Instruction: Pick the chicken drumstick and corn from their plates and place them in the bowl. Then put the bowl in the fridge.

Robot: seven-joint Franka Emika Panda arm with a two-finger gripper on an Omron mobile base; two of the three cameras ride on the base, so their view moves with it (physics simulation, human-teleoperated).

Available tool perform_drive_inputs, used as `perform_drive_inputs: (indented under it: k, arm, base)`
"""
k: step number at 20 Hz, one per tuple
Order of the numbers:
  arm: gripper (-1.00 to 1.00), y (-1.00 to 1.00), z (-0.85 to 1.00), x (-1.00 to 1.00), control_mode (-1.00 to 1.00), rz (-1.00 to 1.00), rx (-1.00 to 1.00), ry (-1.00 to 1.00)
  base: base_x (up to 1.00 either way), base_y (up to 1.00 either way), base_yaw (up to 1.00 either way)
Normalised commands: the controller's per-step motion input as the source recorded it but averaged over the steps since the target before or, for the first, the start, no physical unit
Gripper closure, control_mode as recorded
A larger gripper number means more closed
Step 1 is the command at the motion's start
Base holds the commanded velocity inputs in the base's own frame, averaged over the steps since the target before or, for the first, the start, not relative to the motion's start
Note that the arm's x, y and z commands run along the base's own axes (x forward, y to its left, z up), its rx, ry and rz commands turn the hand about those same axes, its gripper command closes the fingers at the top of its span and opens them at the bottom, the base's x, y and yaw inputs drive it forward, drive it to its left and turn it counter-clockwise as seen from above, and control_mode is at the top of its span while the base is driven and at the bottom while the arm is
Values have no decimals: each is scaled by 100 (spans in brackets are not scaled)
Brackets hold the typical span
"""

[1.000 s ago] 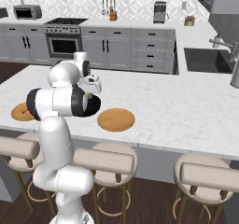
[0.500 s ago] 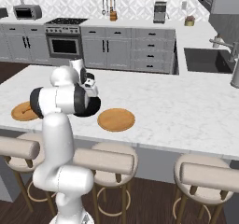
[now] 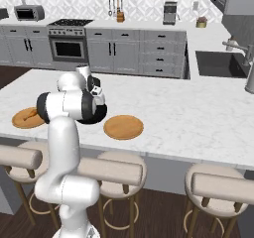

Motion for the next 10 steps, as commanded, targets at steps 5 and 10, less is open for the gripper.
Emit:
perform_drive_inputs:
  k: [5, 10]
  arm:
    - [-100, 4, -10, 0, -100, -1, 0, 0]
    - [-100, 2, 1, 0, -100, 0, 0, 0]
  base:
    - [0, 0, 0]
    - [0, 0, 0]
